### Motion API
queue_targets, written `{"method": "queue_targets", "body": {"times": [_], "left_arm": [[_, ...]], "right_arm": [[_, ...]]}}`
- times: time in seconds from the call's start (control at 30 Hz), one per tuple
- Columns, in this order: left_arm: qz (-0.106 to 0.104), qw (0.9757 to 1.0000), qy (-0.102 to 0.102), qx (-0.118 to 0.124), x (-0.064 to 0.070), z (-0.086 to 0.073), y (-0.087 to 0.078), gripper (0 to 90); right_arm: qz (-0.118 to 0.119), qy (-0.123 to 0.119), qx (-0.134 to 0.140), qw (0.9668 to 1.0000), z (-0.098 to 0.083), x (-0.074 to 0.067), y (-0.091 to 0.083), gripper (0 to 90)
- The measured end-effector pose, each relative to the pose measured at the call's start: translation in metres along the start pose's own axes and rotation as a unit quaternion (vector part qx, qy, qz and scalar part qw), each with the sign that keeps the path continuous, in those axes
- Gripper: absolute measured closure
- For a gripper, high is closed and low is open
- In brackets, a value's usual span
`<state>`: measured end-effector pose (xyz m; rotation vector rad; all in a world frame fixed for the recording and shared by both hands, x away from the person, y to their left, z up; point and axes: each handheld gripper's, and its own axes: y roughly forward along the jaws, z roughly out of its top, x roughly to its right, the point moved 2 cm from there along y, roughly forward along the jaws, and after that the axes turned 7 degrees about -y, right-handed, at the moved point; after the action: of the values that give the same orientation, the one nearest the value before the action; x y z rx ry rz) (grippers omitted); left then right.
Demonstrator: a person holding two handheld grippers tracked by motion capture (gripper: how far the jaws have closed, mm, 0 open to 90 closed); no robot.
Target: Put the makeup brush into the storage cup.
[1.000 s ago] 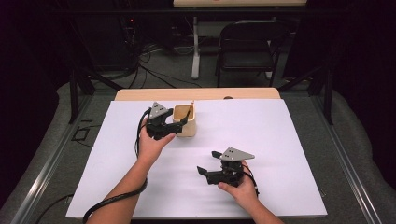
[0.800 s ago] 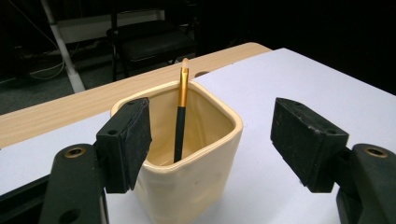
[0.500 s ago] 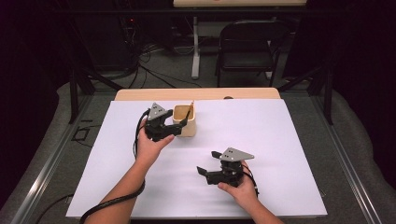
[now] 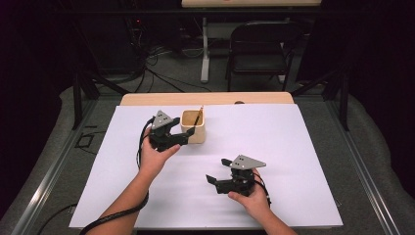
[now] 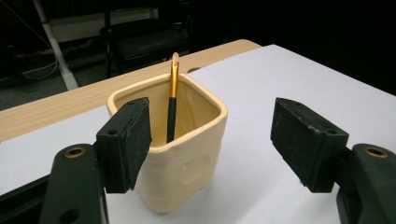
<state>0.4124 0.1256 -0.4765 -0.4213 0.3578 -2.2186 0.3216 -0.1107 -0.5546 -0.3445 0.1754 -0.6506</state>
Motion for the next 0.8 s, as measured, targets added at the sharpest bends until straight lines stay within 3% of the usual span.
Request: {"method": "queue_targets", "body": {"times": [0.47, 0.8], "left_arm": [[-0.005, 1.0, 0.002, 0.003, 0.001, -0.005, -0.015, 29.0], [-0.018, 0.9998, 0.005, 0.009, 0.009, -0.005, -0.023, 29.0]], "right_arm": [[0.0, 0.0, 0.0, 1.0, 0.0, 0.0, 0.001, 16.2], [-0.001, -0.001, 0.0, 1.0, 0.0, 0.0, 0.0, 16.2]]}}
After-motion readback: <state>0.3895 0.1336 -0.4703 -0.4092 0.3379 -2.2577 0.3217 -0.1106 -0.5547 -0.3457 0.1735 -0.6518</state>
